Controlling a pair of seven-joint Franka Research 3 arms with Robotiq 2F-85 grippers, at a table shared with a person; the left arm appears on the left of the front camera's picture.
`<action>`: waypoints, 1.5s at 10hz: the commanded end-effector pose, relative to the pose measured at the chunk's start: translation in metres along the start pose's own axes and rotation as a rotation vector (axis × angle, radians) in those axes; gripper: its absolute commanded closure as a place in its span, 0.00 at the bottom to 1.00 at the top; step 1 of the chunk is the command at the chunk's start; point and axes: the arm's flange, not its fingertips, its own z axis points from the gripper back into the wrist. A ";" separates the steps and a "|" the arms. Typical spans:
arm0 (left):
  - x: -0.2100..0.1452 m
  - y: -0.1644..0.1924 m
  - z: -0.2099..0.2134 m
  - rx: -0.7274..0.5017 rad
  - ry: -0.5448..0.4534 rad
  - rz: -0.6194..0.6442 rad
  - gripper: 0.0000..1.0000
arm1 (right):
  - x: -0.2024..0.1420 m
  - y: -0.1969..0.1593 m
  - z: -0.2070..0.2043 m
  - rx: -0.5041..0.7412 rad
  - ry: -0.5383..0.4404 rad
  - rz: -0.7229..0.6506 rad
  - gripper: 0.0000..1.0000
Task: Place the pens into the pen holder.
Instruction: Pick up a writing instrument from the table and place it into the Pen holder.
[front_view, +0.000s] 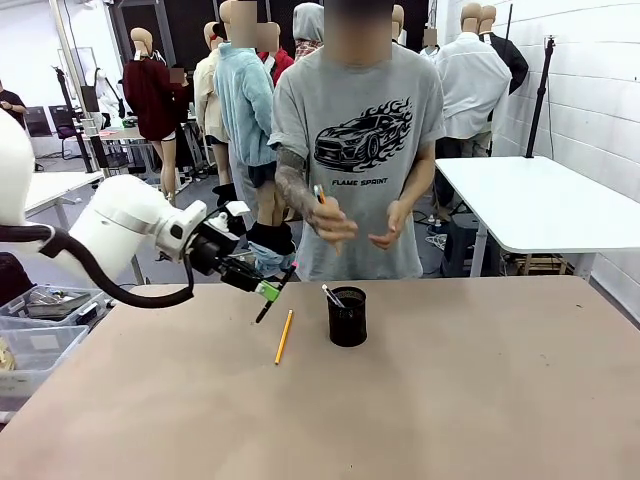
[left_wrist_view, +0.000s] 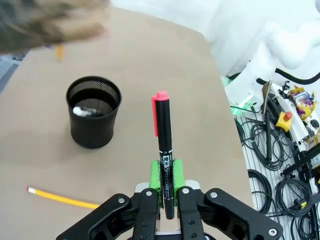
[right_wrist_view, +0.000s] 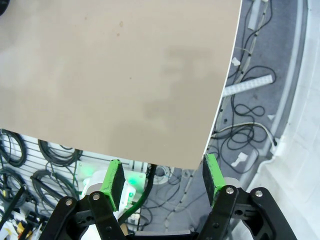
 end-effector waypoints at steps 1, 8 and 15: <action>0.007 0.010 -0.001 0.008 0.004 -0.021 1.00 | 0.002 -0.002 0.001 -0.018 0.012 0.003 0.21; -0.089 -0.165 0.266 0.502 -0.404 -0.180 1.00 | 0.002 -0.002 0.001 -0.018 0.012 0.003 0.21; -0.018 -0.058 0.154 0.167 -0.394 -0.072 1.00 | 0.002 -0.002 0.001 -0.018 0.012 0.003 0.21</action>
